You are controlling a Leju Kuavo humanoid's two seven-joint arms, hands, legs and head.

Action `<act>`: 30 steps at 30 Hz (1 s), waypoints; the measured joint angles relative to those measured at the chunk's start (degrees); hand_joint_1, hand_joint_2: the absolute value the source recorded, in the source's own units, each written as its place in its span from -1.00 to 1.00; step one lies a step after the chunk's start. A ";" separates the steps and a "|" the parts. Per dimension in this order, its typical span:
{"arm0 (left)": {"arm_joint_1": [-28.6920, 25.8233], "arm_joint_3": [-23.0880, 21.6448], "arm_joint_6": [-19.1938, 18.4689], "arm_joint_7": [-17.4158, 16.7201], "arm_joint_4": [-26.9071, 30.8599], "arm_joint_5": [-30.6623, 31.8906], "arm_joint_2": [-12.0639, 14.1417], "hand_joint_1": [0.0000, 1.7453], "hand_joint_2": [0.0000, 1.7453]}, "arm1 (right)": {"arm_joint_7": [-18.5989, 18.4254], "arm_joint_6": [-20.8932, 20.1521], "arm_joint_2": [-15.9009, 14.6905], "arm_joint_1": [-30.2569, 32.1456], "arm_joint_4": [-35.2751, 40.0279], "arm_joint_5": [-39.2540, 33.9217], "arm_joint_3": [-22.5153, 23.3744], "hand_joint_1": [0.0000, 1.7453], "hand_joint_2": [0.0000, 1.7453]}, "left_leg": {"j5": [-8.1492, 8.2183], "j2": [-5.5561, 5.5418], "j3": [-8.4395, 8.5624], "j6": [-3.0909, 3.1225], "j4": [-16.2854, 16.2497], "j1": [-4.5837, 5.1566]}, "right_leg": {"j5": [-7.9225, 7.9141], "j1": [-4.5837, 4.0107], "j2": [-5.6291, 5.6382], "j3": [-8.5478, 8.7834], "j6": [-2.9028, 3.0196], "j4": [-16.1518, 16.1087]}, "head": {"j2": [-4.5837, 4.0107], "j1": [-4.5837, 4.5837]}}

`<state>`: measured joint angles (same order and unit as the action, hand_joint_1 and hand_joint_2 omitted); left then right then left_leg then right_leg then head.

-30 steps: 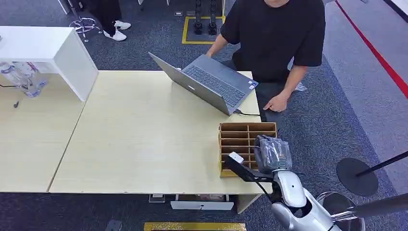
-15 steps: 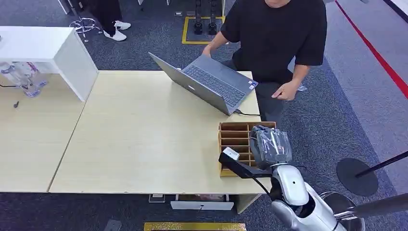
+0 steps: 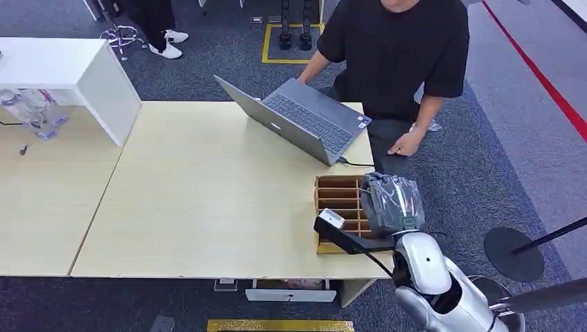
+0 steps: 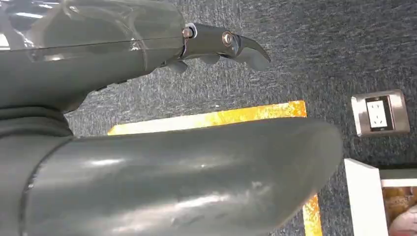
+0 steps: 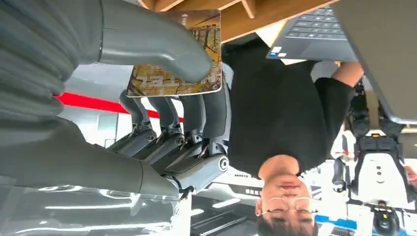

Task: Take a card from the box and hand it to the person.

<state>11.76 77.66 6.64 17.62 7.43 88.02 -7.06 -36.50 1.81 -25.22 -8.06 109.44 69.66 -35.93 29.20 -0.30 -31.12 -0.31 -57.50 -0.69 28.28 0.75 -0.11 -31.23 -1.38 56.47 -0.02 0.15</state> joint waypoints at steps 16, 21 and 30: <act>1.08 -1.86 -0.79 -1.81 0.00 0.00 -0.11 -1.00 -1.00 | -1.90 1.07 -5.79 -3.53 -5.82 -5.86 7.21 0.54 1.00 | 0.00 0.00 0.00 0.00 -0.03 0.01 | -0.02 0.01 0.00 -0.01 -0.02 0.00 | 0.00 0.00; 1.24 -2.53 -0.83 -1.97 0.00 0.00 -0.13 -1.00 -1.00 | -2.19 1.35 -7.04 -4.64 -6.86 -5.07 8.55 0.54 1.00 | 0.00 0.00 0.00 0.00 -0.03 0.01 | -0.02 0.01 0.01 -0.01 -0.02 0.00 | 0.00 -0.02; 1.32 -3.45 -0.87 -1.99 0.00 0.00 -0.57 -1.00 -1.00 | -1.00 7.50 -7.80 -6.69 -7.39 0.48 9.51 0.38 1.00 | 0.00 0.00 -0.01 0.00 -0.03 0.01 | -0.02 0.01 0.00 0.00 -0.02 0.00 | 0.00 -0.02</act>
<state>13.08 74.20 5.77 15.63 7.43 88.02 -7.63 -37.51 9.31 -33.03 -14.75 102.05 70.14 -26.42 29.20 -0.30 -31.13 -0.30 -57.53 -0.68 28.26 0.76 -0.12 -31.24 -1.40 56.47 -0.02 0.13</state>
